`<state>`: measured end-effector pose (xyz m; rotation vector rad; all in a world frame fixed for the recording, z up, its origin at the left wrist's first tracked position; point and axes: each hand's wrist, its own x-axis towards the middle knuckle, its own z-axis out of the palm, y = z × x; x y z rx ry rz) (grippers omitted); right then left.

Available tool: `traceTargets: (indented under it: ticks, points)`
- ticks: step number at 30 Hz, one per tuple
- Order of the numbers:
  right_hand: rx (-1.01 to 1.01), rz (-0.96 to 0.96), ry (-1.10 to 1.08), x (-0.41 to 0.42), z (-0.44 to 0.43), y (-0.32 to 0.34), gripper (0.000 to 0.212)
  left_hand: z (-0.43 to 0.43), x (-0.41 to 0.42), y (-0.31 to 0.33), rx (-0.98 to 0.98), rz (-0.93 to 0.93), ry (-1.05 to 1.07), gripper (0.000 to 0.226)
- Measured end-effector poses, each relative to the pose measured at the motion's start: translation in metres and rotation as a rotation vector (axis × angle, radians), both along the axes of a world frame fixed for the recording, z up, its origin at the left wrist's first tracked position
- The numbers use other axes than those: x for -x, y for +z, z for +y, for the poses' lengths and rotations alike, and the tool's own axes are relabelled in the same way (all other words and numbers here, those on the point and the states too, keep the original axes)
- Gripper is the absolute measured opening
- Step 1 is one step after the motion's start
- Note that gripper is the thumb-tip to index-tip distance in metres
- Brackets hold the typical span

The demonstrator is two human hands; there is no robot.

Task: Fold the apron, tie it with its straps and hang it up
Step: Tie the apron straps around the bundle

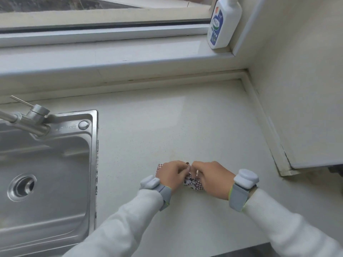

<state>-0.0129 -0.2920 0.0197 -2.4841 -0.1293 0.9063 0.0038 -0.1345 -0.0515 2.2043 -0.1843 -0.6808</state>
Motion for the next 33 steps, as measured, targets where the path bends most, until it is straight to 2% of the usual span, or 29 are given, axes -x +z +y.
traceTargets:
  ticks: [2, 4, 8, 12, 15, 18, 24, 28, 31, 33]
  points:
    - [-0.152, 0.123, -0.037, -0.002, 0.001, 0.003, 0.039, -0.003, 0.002, 0.001, -0.049, -0.1, 0.016, 0.015]
    - [-0.227, 0.157, -0.036, -0.003, -0.002, 0.002, 0.038, -0.006, 0.007, -0.002, -0.081, -0.182, -0.033, 0.018]
    - [-0.245, -0.123, -0.126, -0.006, -0.01, -0.009, 0.026, -0.007, 0.013, -0.003, -0.053, -0.374, -0.072, 0.024]
    - [-0.235, -0.544, -0.042, -0.007, -0.01, -0.04, 0.015, -0.003, 0.011, 0.0, -0.096, -0.594, -0.14, 0.006]
    - [-0.236, -0.645, -0.026, -0.004, 0.0, -0.055, 0.015, 0.001, 0.011, -0.008, -0.035, -0.639, -0.193, 0.007]
    - [-0.222, -0.576, -0.071, 0.003, 0.011, -0.063, 0.018, 0.004, 0.009, -0.02, 0.002, -0.713, -0.21, 0.016]
    - [0.059, -0.465, -0.142, 0.0, 0.028, -0.069, 0.022, -0.006, 0.024, -0.026, 0.073, -0.76, -0.125, 0.015]
    - [0.217, -0.364, -0.245, -0.007, 0.029, -0.067, 0.014, -0.004, 0.025, -0.034, -0.04, -0.809, -0.096, 0.017]
    - [0.14, -0.181, -0.481, -0.01, 0.027, -0.06, 0.017, -0.003, 0.032, -0.035, -0.12, -0.84, -0.081, 0.021]
    - [0.092, -0.11, -0.556, -0.013, 0.025, -0.058, 0.014, -0.002, 0.038, -0.033, -0.131, -0.872, -0.064, 0.018]
